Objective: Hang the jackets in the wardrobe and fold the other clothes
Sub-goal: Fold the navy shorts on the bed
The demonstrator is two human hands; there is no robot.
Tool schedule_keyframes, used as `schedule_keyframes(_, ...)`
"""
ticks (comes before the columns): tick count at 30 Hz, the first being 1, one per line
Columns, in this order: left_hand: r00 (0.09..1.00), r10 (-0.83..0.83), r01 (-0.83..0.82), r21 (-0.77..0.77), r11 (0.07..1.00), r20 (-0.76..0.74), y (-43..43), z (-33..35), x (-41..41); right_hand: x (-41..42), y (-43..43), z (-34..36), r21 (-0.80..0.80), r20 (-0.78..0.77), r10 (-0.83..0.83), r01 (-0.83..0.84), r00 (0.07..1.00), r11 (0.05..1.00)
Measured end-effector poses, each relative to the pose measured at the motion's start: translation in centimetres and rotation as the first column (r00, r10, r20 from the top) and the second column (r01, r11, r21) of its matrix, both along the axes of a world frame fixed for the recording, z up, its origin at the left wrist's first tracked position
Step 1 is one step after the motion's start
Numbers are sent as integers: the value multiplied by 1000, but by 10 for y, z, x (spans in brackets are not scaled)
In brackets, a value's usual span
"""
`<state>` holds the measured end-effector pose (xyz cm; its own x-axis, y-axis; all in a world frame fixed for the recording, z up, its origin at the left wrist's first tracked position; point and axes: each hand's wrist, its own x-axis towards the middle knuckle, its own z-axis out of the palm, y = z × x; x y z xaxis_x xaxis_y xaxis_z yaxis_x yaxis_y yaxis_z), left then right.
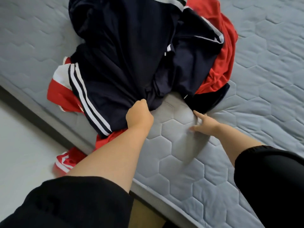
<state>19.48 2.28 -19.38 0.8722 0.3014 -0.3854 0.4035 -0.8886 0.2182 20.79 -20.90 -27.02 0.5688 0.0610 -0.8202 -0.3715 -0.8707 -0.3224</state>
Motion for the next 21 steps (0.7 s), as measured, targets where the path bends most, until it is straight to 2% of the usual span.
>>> schedule_keyframes(3,998,-67,67,-27,997,1,-14,25,-25,-13,3,29,117,-66,-183,190,981,975)
schedule_keyframes(5,994,-108,108,-47,993,-11,-23,46,-40,-32,7,50,129,-83,-226,236,970,963)
schedule_keyframes(7,991,-134,132,-63,989,-16,-34,68,-54,-54,8,72,102,-42,-153,157,987,982)
schedule_keyframes(9,990,-138,138,-77,987,5,-45,89,-66,-74,7,95,61,83,-30,25,996,998)
schedule_keyframes(11,989,-144,147,-76,986,41,-58,110,-77,-92,7,117,111,213,-47,24,976,994)
schedule_keyframes(14,977,-199,202,-32,979,71,-77,139,-101,-110,7,148,205,453,-107,13,885,979)
schedule_keyframes(16,964,-250,253,-28,967,89,-89,155,-126,-122,4,169,214,595,-78,-64,800,975)
schedule_keyframes(19,948,-280,288,-29,957,152,-107,181,-177,-148,-5,200,134,724,79,-252,685,958)
schedule_keyframes(21,948,-241,255,-45,966,207,-120,202,-214,-173,-16,225,96,748,173,-362,641,927)
